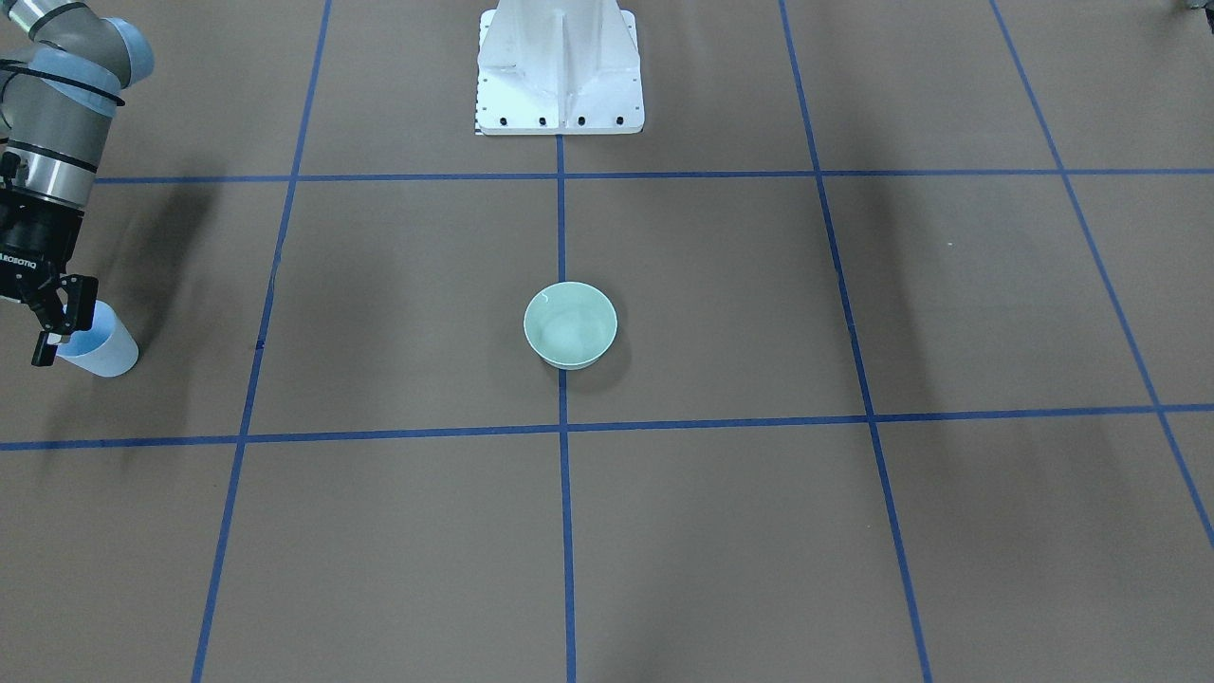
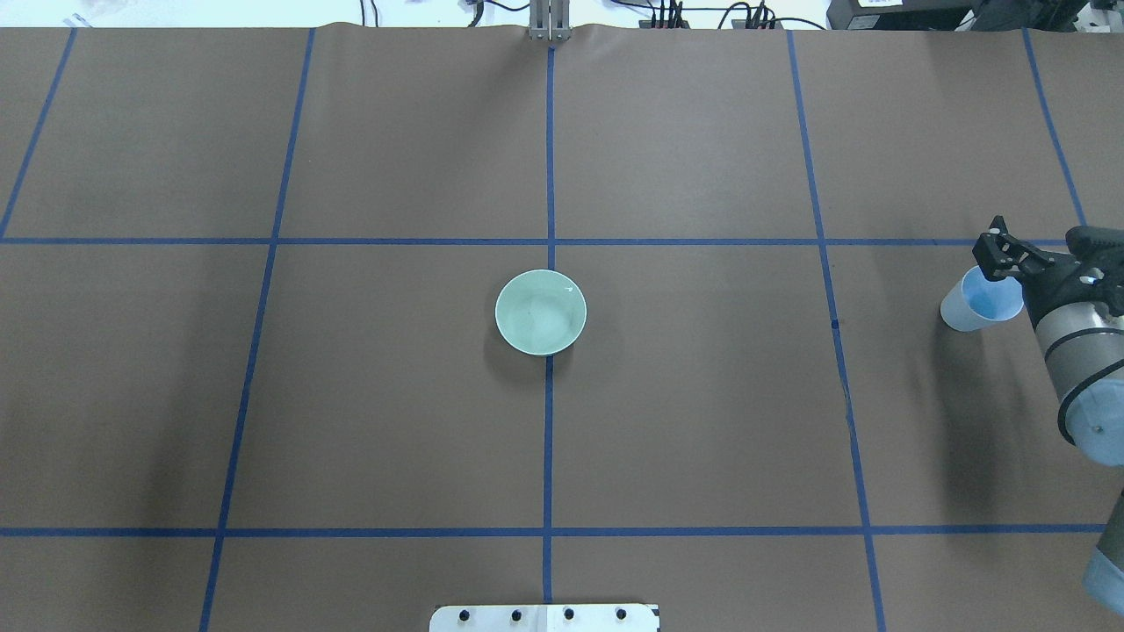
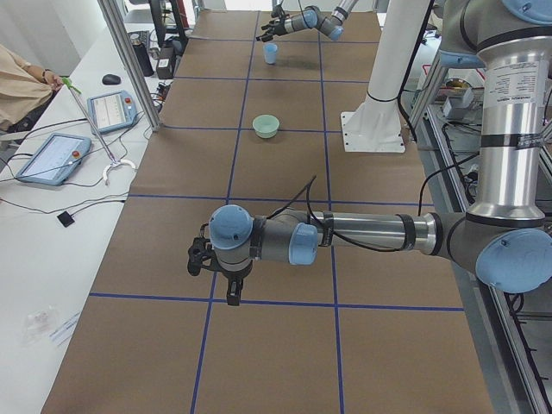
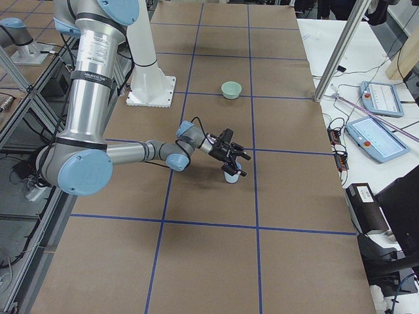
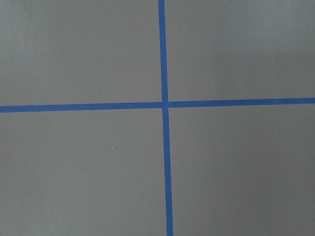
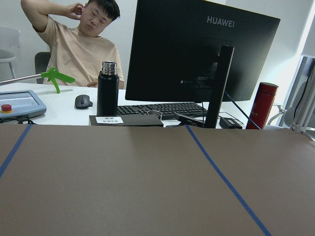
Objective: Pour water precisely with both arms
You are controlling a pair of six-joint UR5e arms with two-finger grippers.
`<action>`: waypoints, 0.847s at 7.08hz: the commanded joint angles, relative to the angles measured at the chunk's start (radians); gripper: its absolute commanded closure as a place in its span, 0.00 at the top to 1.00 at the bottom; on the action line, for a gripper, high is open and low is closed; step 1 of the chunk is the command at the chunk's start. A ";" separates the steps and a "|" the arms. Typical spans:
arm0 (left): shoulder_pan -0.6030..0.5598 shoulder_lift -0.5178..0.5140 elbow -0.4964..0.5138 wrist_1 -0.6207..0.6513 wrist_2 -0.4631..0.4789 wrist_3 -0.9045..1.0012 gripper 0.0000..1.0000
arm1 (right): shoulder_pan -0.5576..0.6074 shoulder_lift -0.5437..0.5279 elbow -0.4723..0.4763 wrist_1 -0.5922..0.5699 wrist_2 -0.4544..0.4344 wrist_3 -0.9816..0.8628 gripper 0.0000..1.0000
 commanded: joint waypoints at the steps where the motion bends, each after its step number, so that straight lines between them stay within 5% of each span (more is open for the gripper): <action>1: 0.000 0.000 -0.008 -0.001 0.000 0.000 1.00 | 0.187 0.014 0.037 0.000 0.333 -0.193 1.00; 4: 0.008 -0.035 -0.084 0.003 0.002 -0.073 1.00 | 0.612 0.018 0.025 -0.043 1.010 -0.571 1.00; 6: 0.060 -0.124 -0.094 0.005 0.006 -0.129 1.00 | 0.861 0.075 0.012 -0.308 1.319 -0.955 1.00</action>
